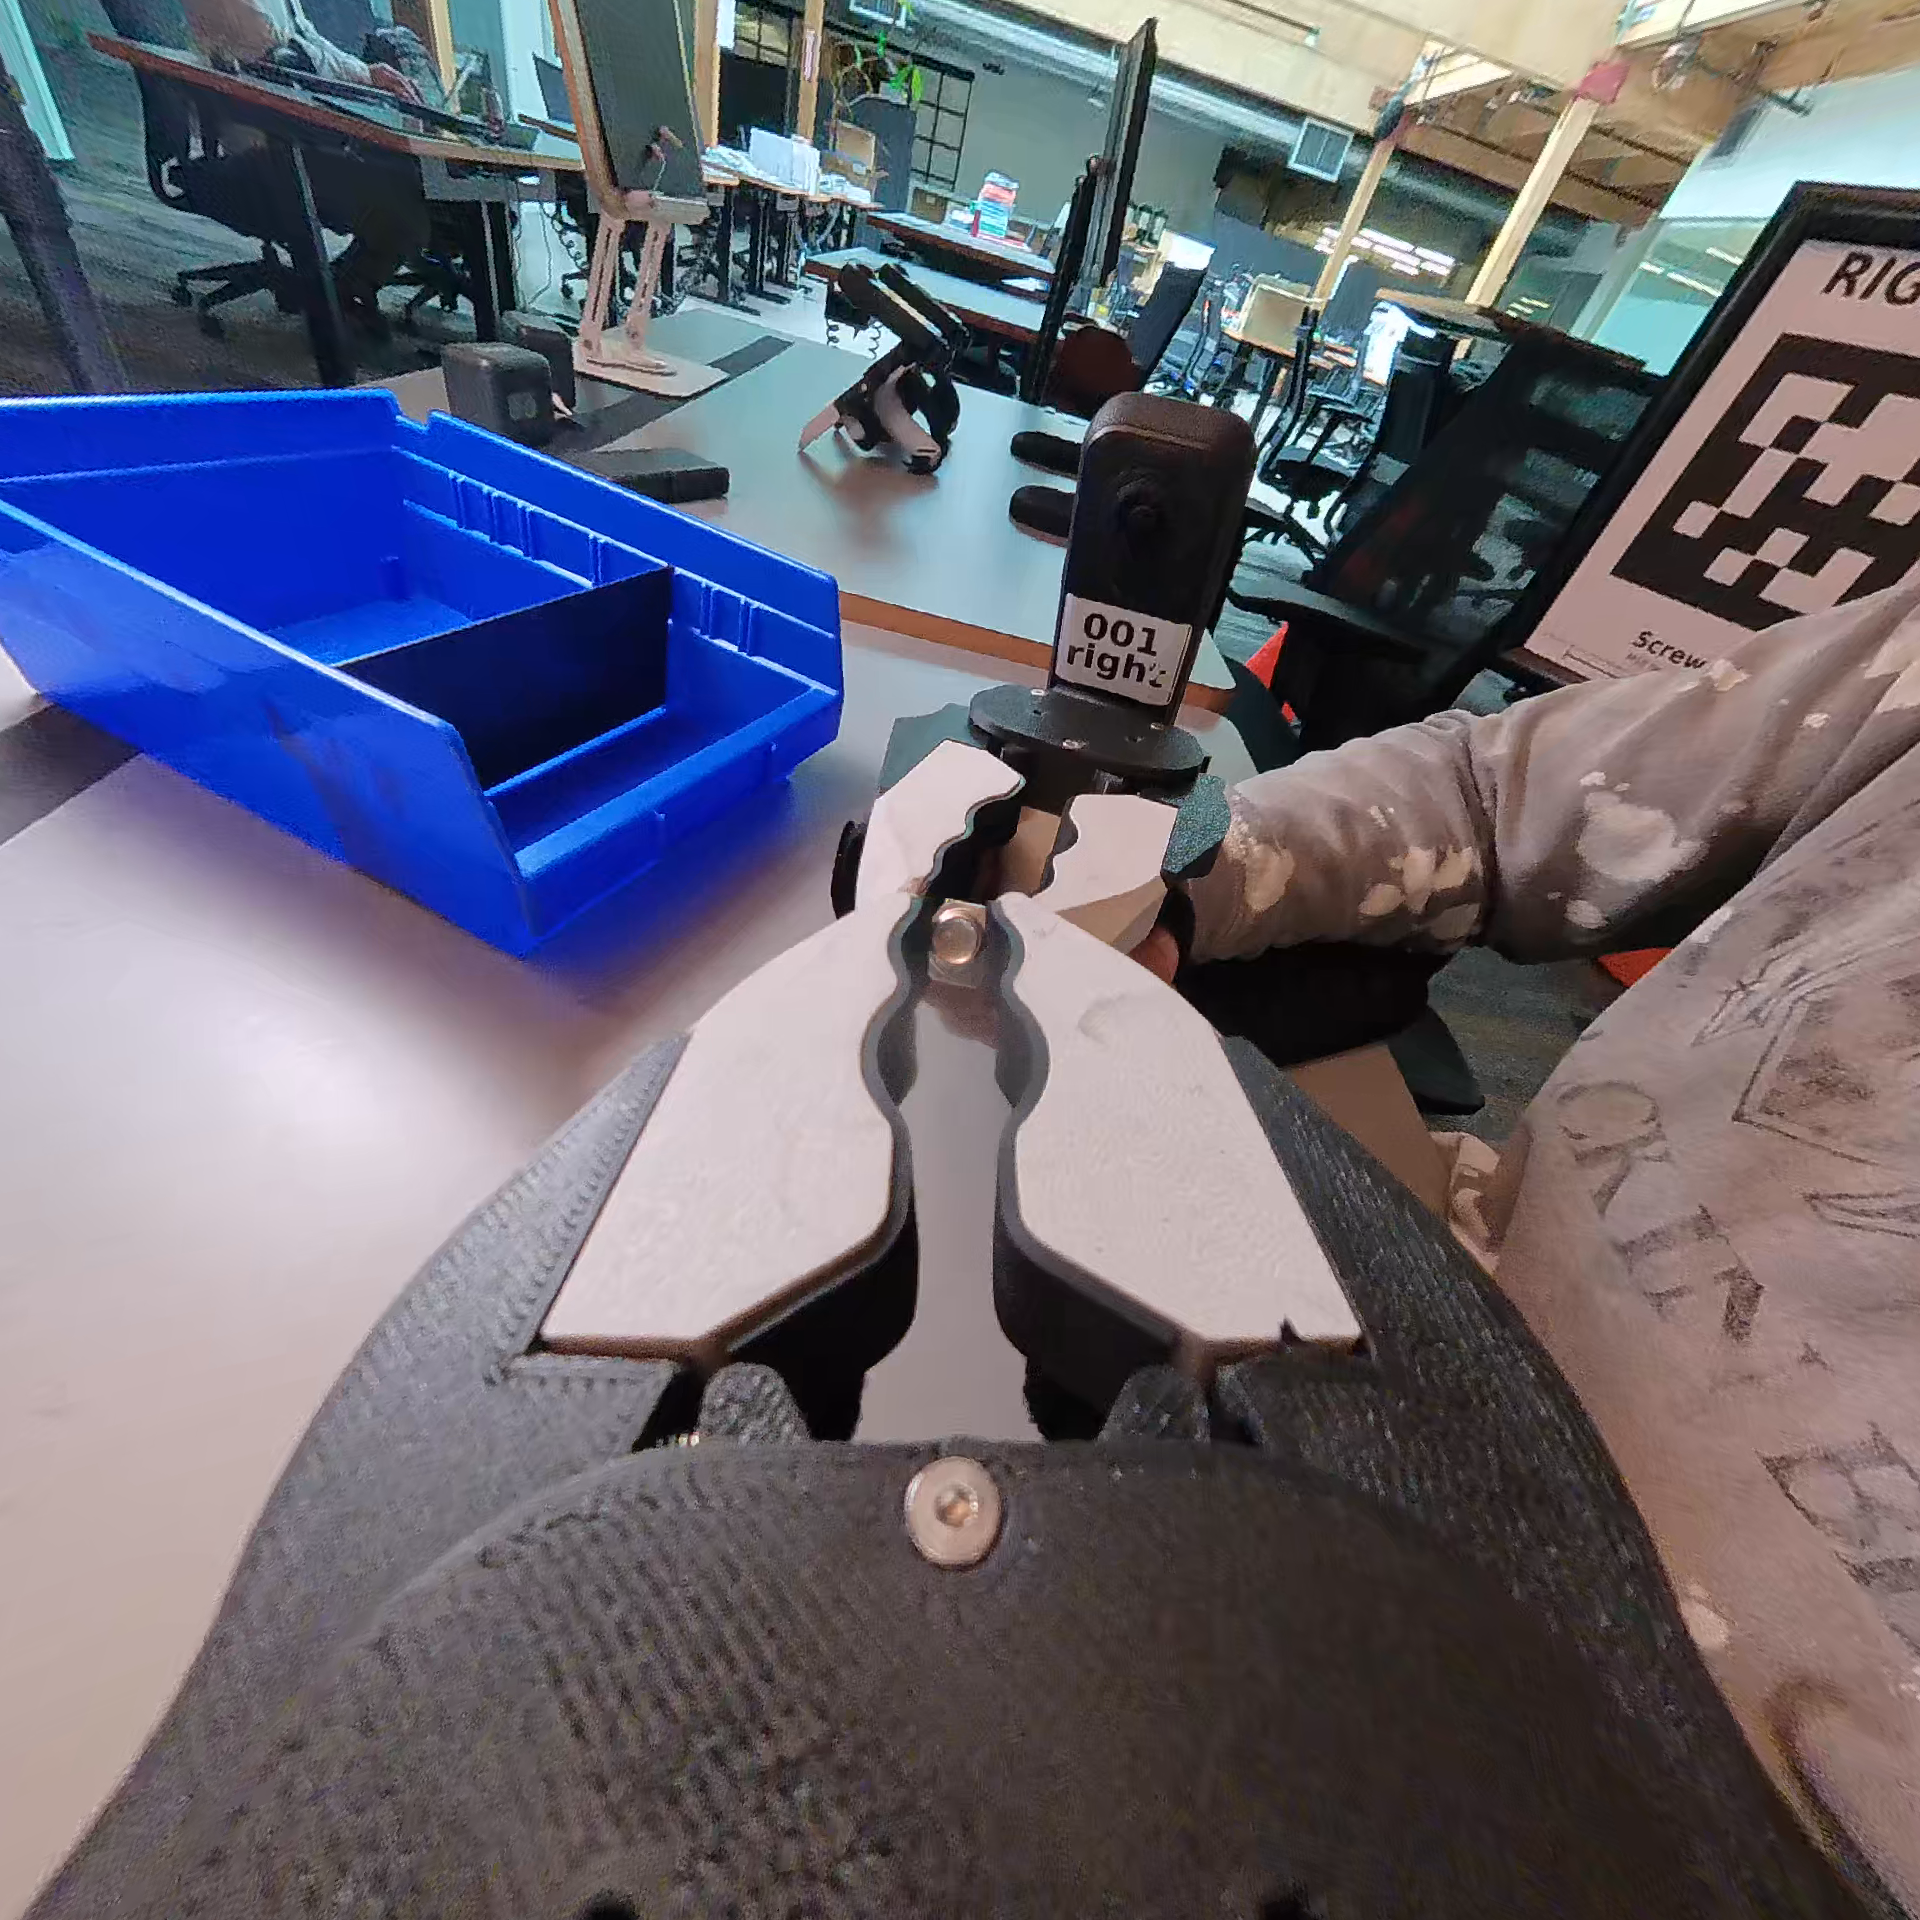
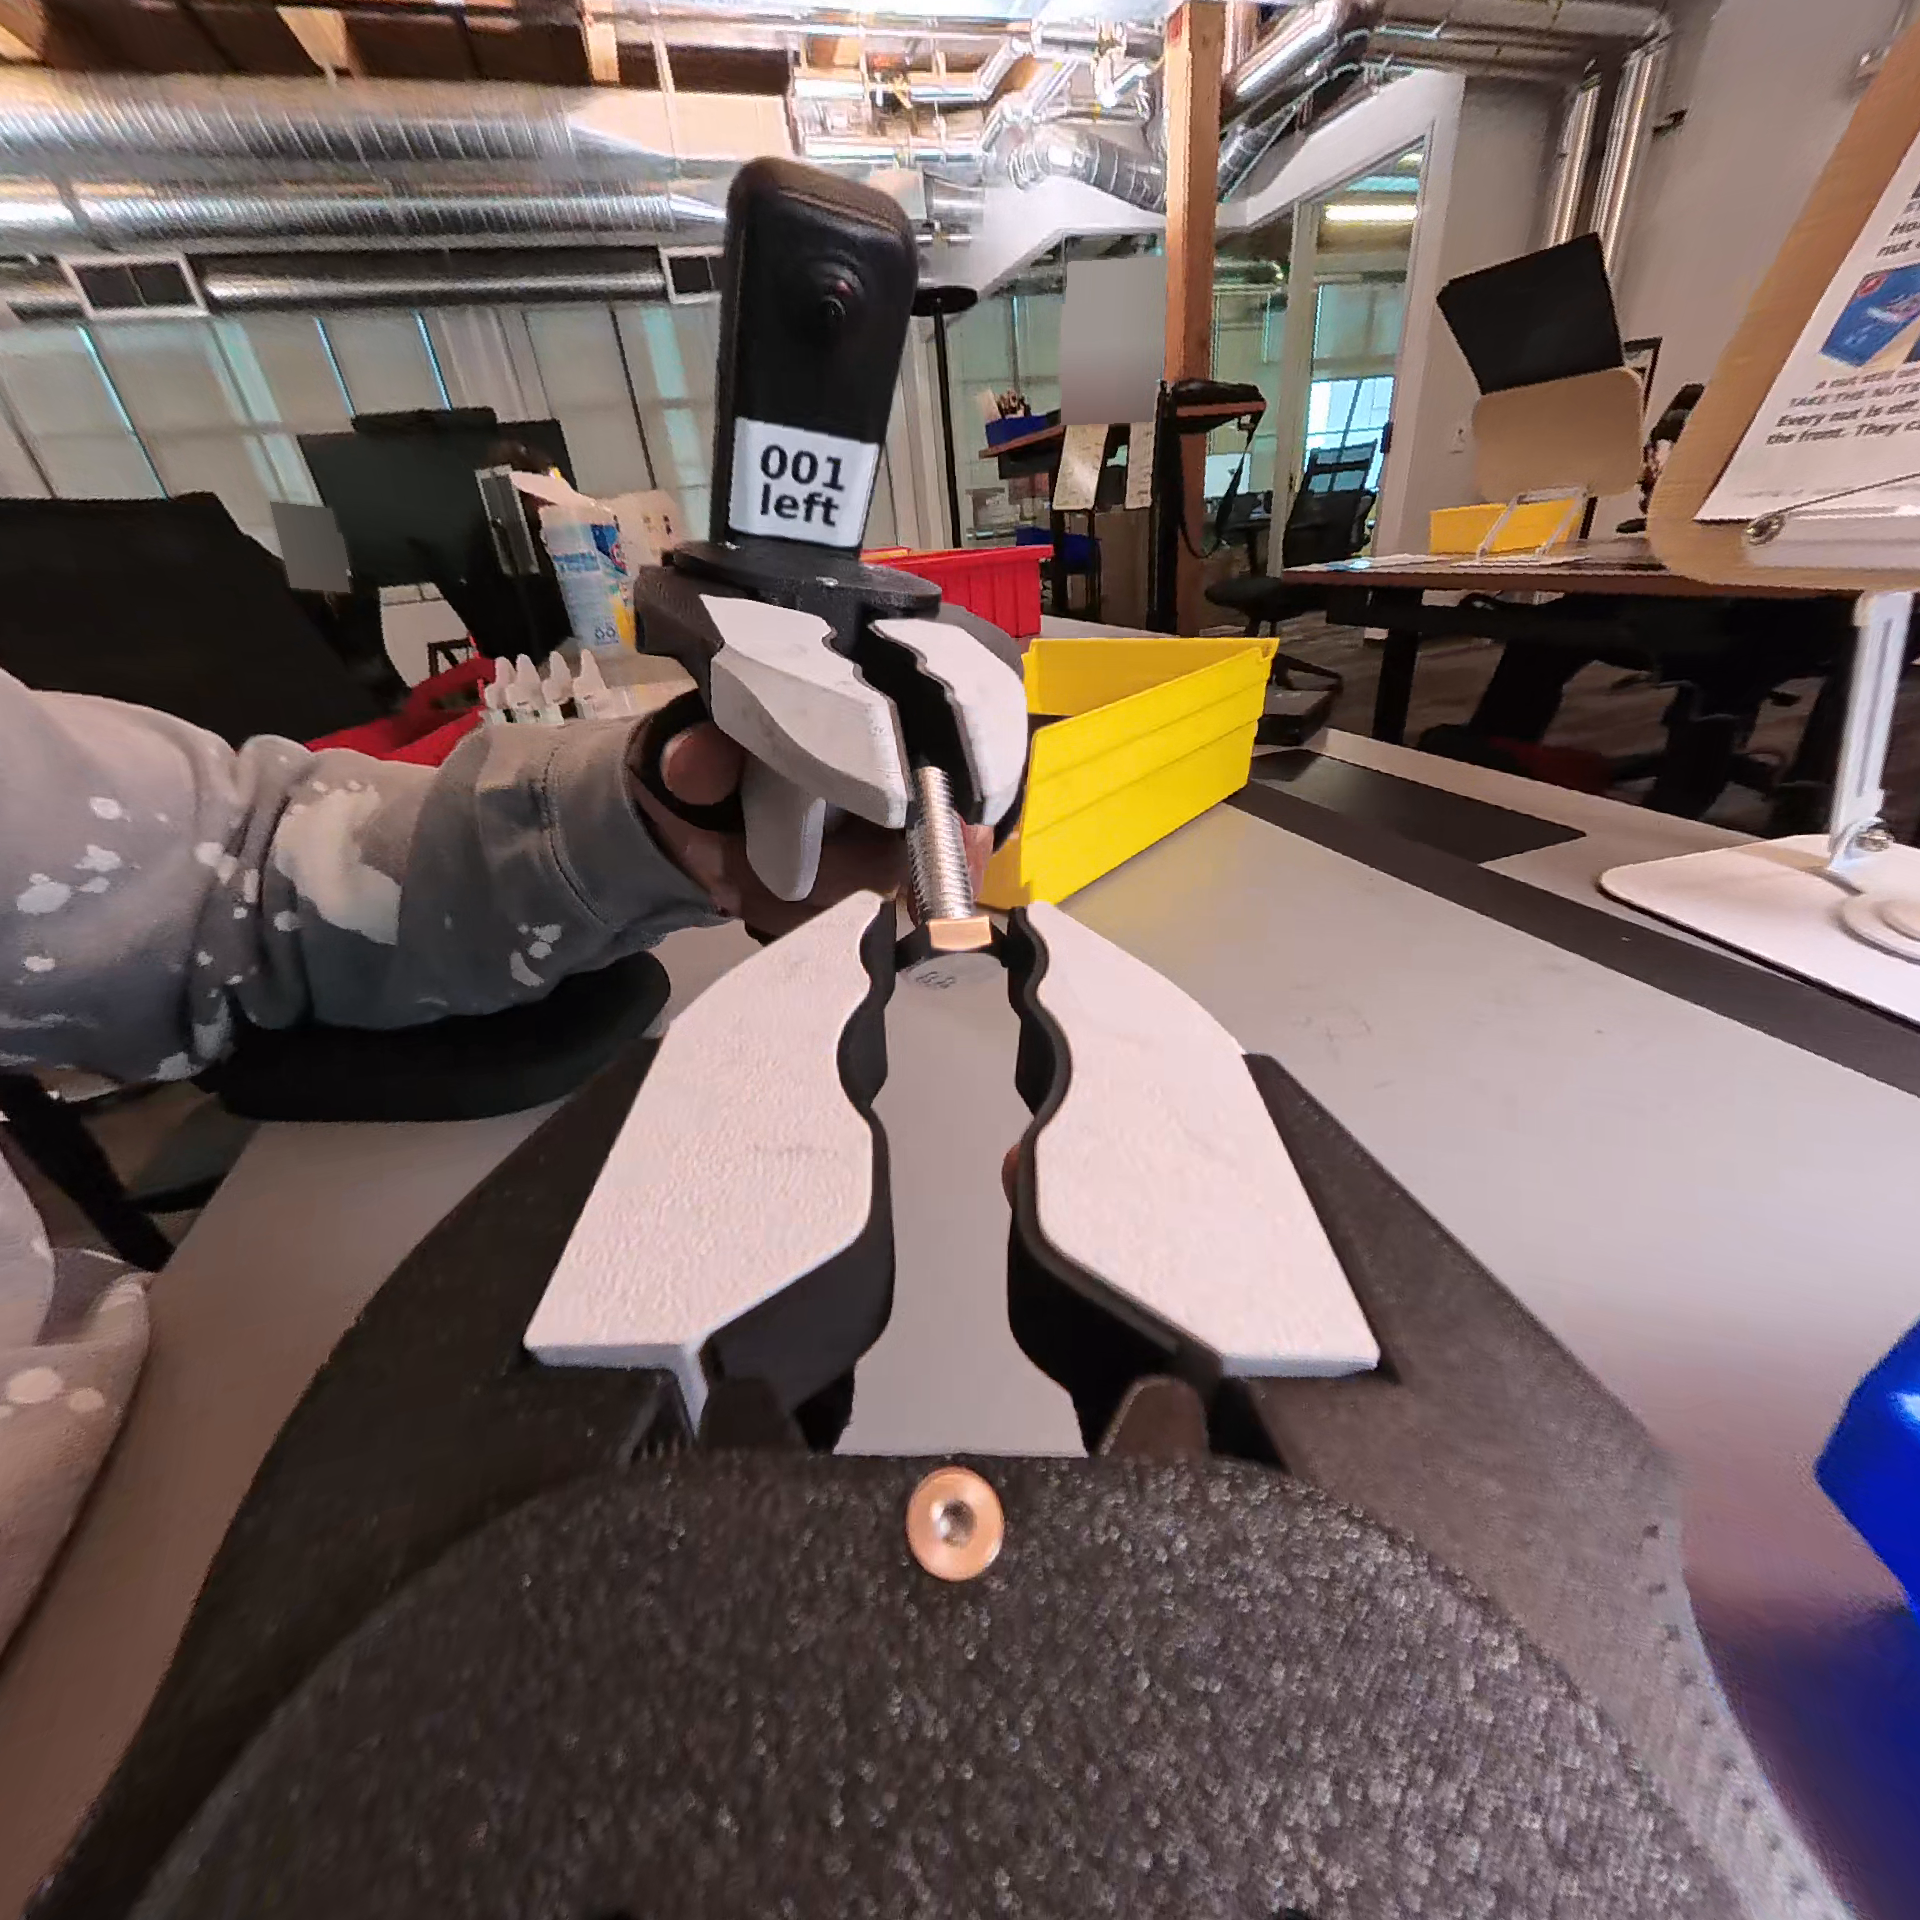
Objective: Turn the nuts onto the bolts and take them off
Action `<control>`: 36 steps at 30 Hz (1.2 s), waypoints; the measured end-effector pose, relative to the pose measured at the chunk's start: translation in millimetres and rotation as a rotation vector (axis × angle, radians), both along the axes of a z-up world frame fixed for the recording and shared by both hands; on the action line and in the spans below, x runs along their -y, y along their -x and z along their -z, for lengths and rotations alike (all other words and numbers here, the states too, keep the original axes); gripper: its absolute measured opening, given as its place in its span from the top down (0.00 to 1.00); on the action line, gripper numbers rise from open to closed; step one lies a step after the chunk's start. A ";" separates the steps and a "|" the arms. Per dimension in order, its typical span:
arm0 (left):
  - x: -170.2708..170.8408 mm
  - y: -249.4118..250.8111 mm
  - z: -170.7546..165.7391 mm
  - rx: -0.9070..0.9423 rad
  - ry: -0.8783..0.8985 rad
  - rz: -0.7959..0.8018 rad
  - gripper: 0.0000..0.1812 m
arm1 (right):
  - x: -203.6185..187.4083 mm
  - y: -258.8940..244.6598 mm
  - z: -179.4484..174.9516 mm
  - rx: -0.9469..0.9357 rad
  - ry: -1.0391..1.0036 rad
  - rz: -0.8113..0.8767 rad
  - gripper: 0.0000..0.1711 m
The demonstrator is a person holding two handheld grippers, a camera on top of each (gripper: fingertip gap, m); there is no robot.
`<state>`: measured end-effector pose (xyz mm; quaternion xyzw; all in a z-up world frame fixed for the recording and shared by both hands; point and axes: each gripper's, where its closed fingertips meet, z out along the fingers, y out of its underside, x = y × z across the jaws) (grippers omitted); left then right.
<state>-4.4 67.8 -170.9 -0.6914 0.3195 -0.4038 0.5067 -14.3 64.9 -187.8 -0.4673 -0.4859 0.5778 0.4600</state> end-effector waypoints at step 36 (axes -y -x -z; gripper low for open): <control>-3.0 0.2 15.8 -0.247 -0.014 -0.164 0.94 | 6.1 14.3 34.5 0.180 -0.107 0.023 0.89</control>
